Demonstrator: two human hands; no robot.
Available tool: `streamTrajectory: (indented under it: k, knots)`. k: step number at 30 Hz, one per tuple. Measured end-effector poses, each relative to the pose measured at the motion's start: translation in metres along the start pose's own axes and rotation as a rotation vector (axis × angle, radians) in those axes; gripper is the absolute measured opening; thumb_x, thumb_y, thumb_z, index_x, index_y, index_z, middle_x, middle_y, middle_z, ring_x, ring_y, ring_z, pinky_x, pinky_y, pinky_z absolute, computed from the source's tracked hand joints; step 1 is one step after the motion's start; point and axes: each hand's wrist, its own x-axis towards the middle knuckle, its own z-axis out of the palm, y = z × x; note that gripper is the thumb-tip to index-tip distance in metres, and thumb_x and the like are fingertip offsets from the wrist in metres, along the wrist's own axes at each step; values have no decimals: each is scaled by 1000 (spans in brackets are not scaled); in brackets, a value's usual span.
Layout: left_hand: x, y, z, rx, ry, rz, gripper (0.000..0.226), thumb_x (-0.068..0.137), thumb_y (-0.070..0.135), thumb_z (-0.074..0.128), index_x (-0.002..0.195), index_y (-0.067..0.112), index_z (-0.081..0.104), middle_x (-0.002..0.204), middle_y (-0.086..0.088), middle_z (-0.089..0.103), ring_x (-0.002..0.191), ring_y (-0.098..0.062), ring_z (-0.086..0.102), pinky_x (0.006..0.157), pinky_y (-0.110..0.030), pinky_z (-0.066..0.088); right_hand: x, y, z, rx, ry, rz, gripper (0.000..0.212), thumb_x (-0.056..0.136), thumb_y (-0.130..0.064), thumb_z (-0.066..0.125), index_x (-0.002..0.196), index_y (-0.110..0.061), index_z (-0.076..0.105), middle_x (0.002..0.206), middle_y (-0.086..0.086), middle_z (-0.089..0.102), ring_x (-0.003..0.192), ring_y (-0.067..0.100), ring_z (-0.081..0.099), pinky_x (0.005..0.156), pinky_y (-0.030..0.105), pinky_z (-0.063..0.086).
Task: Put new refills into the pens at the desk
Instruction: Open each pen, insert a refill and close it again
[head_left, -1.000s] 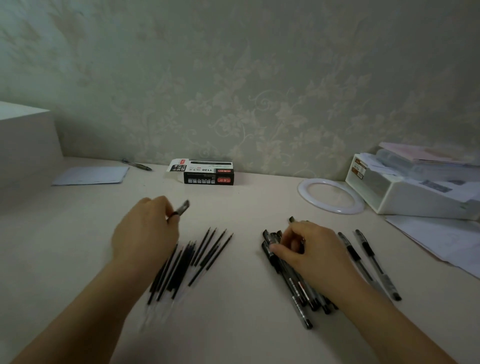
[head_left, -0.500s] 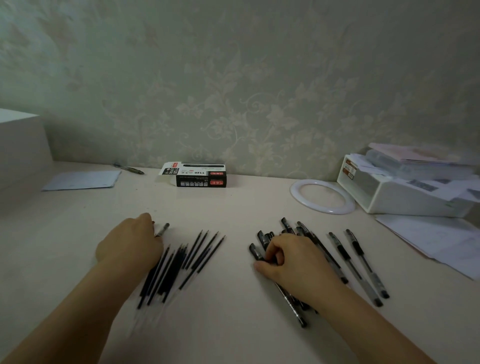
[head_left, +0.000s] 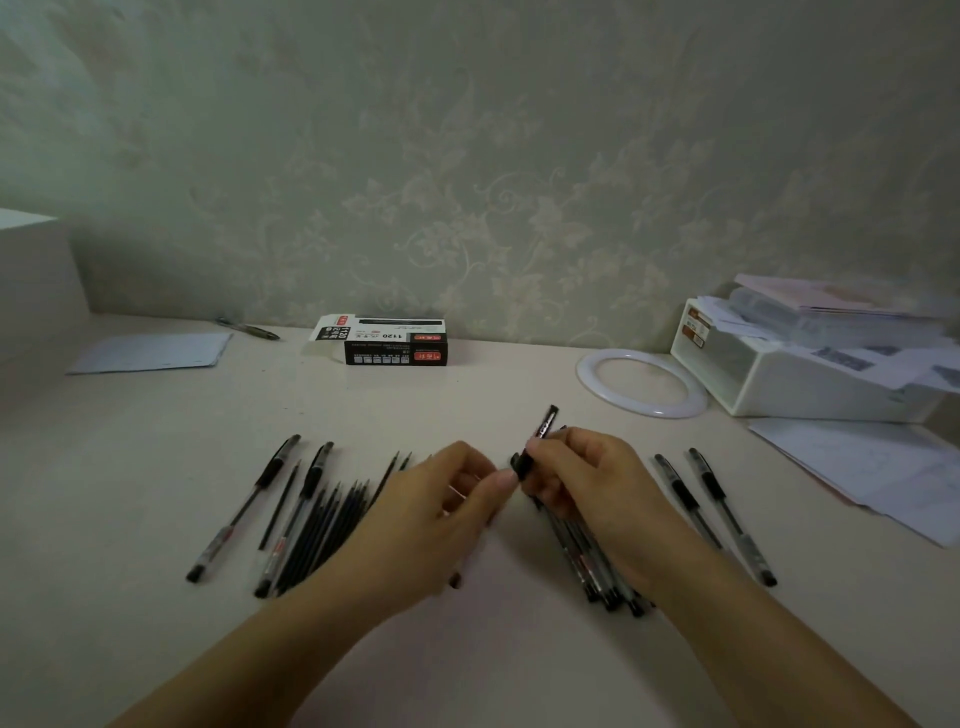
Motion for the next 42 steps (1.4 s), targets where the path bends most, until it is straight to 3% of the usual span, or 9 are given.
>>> streamTrajectory:
  k: [3,6,8,12,17,22,26,34,42]
  knots:
    - [1,-2,-2,-22,-9,29,32,81,61,46,92,34,59,78,20,65,68,-1,64,60,-14,51,-1,2,3,49,-100,-30,14,94,-19,58,89,-15,70,68,-5,69,66,7,63,63,19,50]
    - [1,-5,-5,139,-15,110,17,93,45,46,94,32,57,75,16,64,68,0,62,62,-13,49,-3,2,5,63,-143,-51,13,94,-23,60,92,-20,73,75,-3,72,72,10,67,67,19,52]
    - [2,-7,-5,206,-32,144,14,97,37,43,96,31,57,76,16,64,69,-1,61,64,-14,49,-2,3,6,38,-119,-89,15,94,-31,62,91,-22,73,79,-1,73,70,8,65,67,18,51]
    - [1,-8,-4,241,-21,220,11,99,29,44,96,35,53,76,14,60,71,-8,57,63,-21,46,-1,6,4,41,-48,-134,9,93,-24,65,92,-16,70,75,3,73,65,9,63,63,18,52]
    - [4,-8,-7,282,39,259,25,94,48,36,91,33,55,59,9,49,55,-11,45,49,-20,32,-2,6,6,61,-96,-169,8,93,-20,65,91,-12,66,75,7,73,64,12,64,61,19,51]
    - [4,-6,-12,389,98,229,45,85,68,24,86,34,53,54,5,47,52,-12,46,49,-30,37,-4,5,9,46,-129,-234,9,94,-20,64,87,-13,63,74,7,72,65,14,63,62,21,51]
    - [2,-2,-12,488,156,222,42,84,70,18,78,38,44,52,10,47,52,-8,49,44,-19,26,-6,4,10,56,-106,-269,11,94,-20,62,89,-10,63,74,6,72,65,13,62,63,20,51]
    - [1,2,-8,579,241,175,43,86,67,19,66,37,42,47,7,43,44,-7,45,42,-20,23,-9,3,16,89,-41,-283,13,96,-15,59,89,-5,65,71,6,70,61,11,61,60,19,50]
    - [5,-2,-20,664,350,92,71,79,83,22,56,19,42,42,2,43,39,-7,43,41,-21,25,-11,-3,15,104,54,-324,12,94,-14,62,86,-4,63,72,8,72,60,10,60,60,18,50]
